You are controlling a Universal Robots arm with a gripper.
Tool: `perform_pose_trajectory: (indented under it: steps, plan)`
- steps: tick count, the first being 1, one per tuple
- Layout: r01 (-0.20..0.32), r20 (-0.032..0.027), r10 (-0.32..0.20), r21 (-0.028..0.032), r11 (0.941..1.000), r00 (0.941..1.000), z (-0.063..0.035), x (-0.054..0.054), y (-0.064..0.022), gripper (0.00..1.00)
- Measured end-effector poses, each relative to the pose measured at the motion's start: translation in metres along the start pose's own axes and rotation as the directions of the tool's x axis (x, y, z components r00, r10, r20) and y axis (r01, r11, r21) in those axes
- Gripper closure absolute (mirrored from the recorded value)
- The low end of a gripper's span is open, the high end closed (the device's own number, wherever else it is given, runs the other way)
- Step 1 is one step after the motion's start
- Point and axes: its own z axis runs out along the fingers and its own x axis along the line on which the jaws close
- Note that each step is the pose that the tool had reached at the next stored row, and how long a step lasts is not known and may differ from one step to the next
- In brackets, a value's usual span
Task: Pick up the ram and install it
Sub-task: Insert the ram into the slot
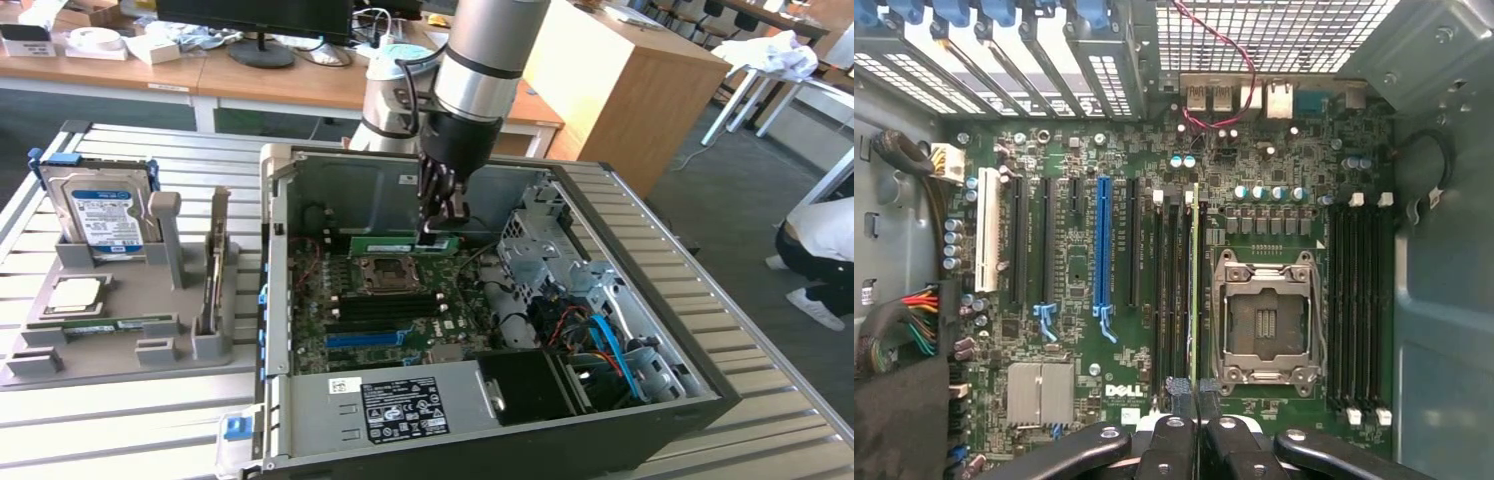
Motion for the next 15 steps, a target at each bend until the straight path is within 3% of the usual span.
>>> perform_pose_trajectory:
  steps: [15]
  plan:
    - [0.0,0.0002,0.0,0.0001,1.0,1.0,0.0095,-0.0001,-0.0004,0.88]
